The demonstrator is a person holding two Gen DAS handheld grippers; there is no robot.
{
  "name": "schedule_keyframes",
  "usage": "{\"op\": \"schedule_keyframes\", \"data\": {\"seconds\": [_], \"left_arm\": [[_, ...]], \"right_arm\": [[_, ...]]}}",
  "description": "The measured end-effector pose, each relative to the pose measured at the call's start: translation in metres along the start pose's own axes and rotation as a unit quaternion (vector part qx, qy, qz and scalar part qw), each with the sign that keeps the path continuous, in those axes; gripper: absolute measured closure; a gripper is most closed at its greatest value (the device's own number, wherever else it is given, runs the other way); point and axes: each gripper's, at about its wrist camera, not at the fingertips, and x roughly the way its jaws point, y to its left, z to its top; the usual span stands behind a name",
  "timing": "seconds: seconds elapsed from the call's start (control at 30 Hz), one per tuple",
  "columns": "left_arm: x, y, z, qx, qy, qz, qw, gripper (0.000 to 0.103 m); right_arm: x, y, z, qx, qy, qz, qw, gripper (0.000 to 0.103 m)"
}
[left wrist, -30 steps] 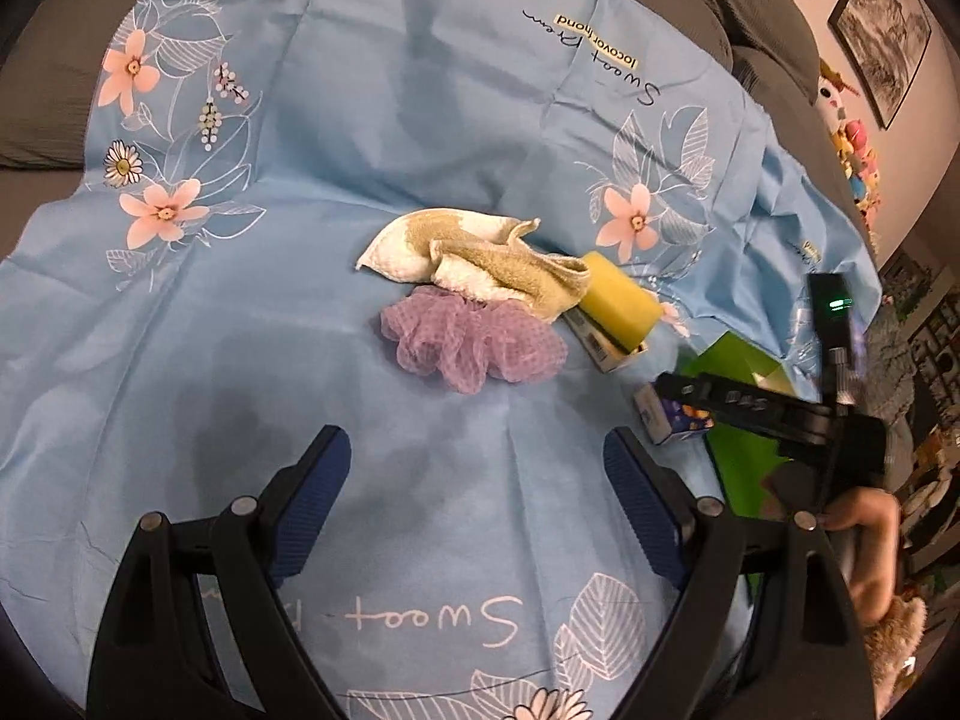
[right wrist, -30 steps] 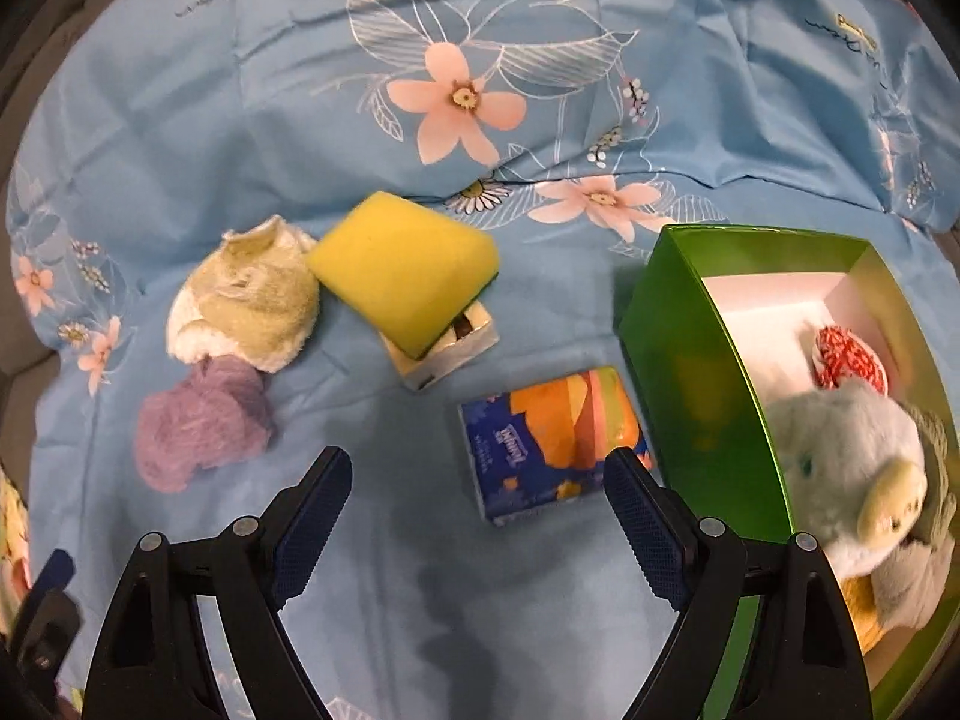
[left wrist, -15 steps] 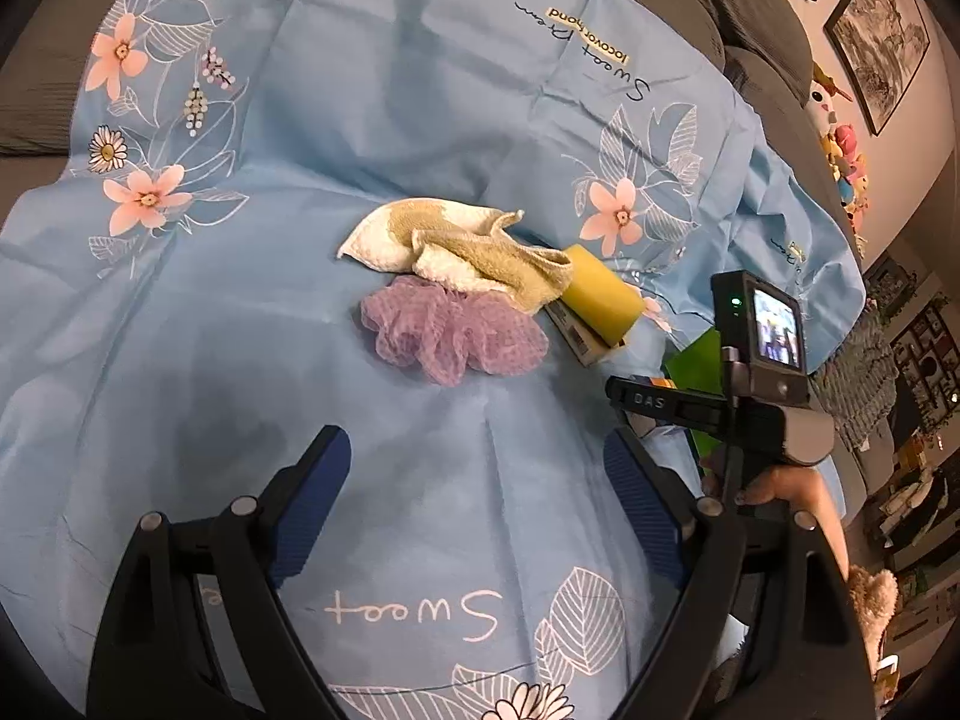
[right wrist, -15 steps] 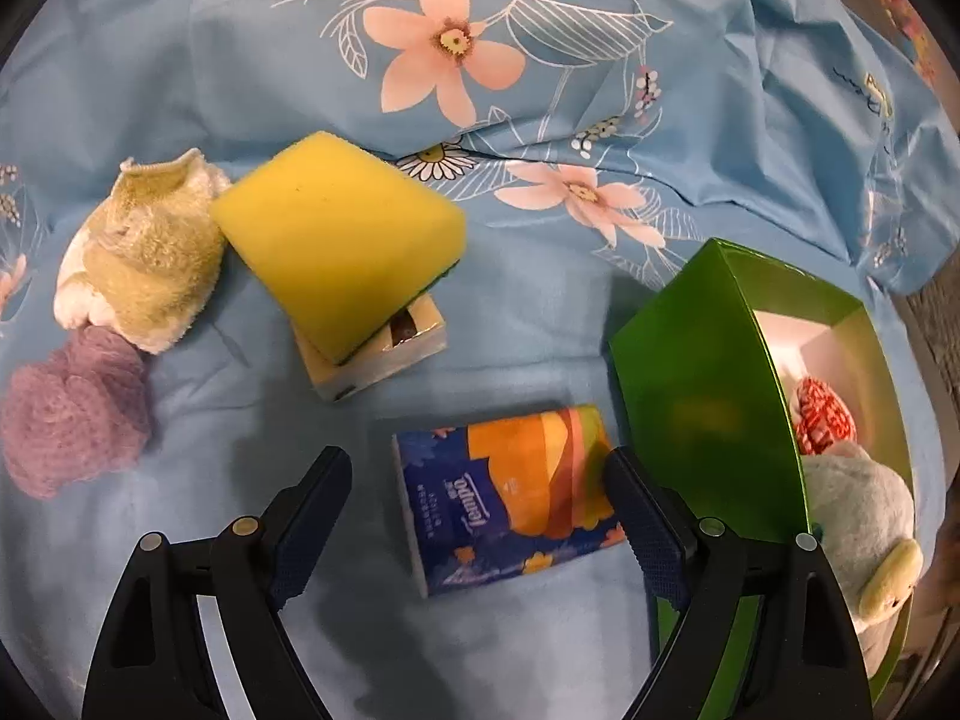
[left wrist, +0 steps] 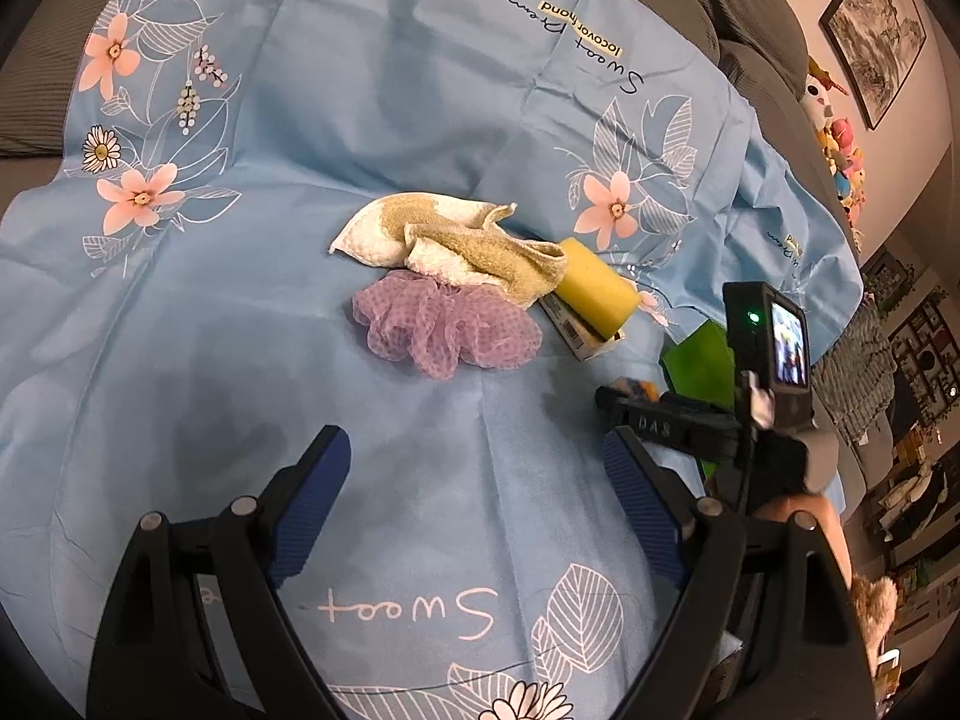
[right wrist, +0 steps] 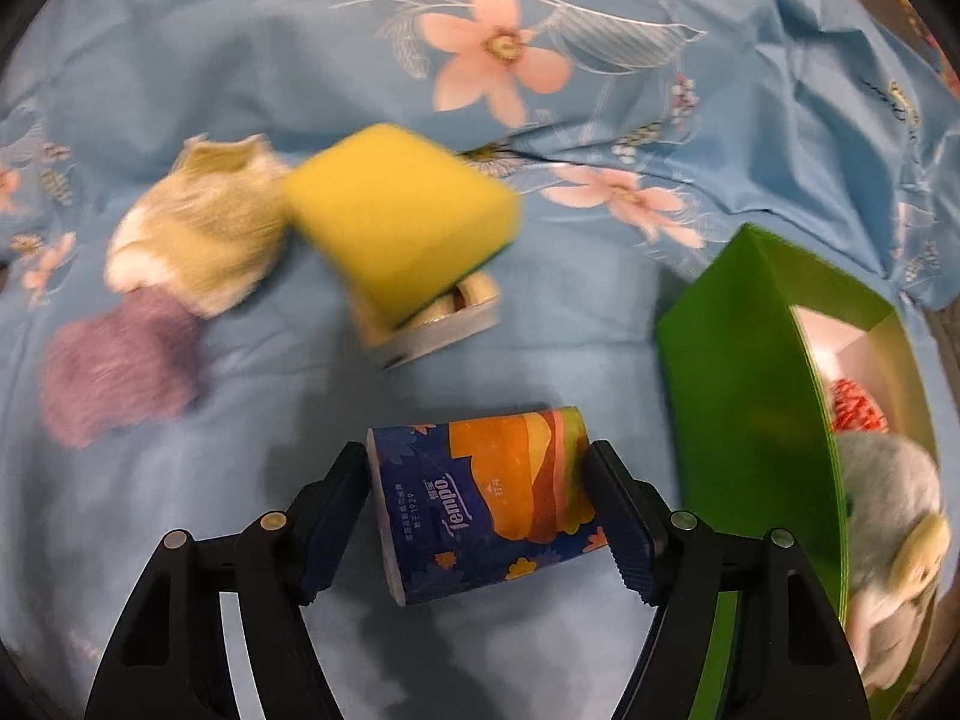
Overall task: Organize soft objects
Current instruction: 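Grasp the blue-orange tissue pack with the right tool, then carry the tissue pack with the right tool into the box and release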
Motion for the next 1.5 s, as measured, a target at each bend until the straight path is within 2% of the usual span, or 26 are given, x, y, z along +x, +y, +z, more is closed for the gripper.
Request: {"op": "schedule_keyframes", "data": {"seconds": [0.13,0.23,0.37,0.47,0.67,0.7,0.77,0.83,0.97,1.0,1.07,1.23,1.3,1.4,1.5], "left_arm": [[0.0,0.002,0.0,-0.004,0.0,0.002,1.0,0.017],[0.0,0.005,0.0,-0.01,0.002,0.005,0.9999,0.017],[0.0,0.008,0.0,-0.016,0.001,0.006,0.9999,0.017],[0.004,0.005,-0.002,-0.013,0.006,0.008,0.9999,0.017],[0.037,-0.011,-0.018,0.001,0.046,0.003,0.9989,0.019],[0.044,-0.016,-0.023,0.008,0.056,0.003,0.9984,0.02],[0.06,-0.027,-0.03,0.021,0.073,-0.005,0.9971,0.03],[0.069,-0.032,-0.034,0.025,0.079,-0.006,0.9965,0.043],[0.091,-0.042,-0.039,0.042,0.089,-0.017,0.995,0.047],[0.093,-0.044,-0.04,0.048,0.083,-0.02,0.9952,0.054],[0.095,-0.048,-0.039,0.052,0.079,-0.032,0.995,0.055],[0.091,-0.061,-0.035,0.086,0.064,-0.01,0.9942,0.059],[0.085,-0.072,-0.03,0.098,0.053,-0.007,0.9938,0.059],[0.073,-0.094,-0.017,0.105,0.021,-0.023,0.994,0.059],[0.069,-0.12,-0.007,0.112,0.003,-0.039,0.9929,0.059]], "right_arm": [[-0.014,0.03,-0.014,-0.027,0.015,0.064,0.997,0.028],[-0.025,0.043,-0.019,-0.024,0.016,0.098,0.995,0.028],[-0.039,0.039,-0.022,0.002,0.0,0.124,0.992,0.026],[-0.042,0.027,-0.022,0.022,-0.009,0.126,0.992,0.024],[-0.034,0.008,-0.023,0.071,0.004,0.179,0.981,0.024],[-0.03,0.01,-0.023,0.071,0.006,0.186,0.98,0.026],[-0.025,0.012,-0.023,0.07,0.014,0.182,0.981,0.031],[-0.017,0.015,-0.023,0.07,0.028,0.185,0.98,0.038],[-0.003,0.015,-0.024,0.073,0.049,0.188,0.978,0.046],[-0.001,0.015,-0.023,0.077,0.051,0.197,0.976,0.046],[0.0,0.016,-0.022,0.077,0.05,0.2,0.975,0.047],[-0.013,0.006,-0.02,0.088,0.032,0.216,0.972,0.052],[-0.031,-0.007,-0.016,0.099,0.004,0.224,0.969,0.052],[-0.061,-0.023,-0.013,0.105,-0.055,0.208,0.971,0.052],[-0.08,-0.047,-0.015,0.133,-0.085,0.204,0.966,0.052]]}}
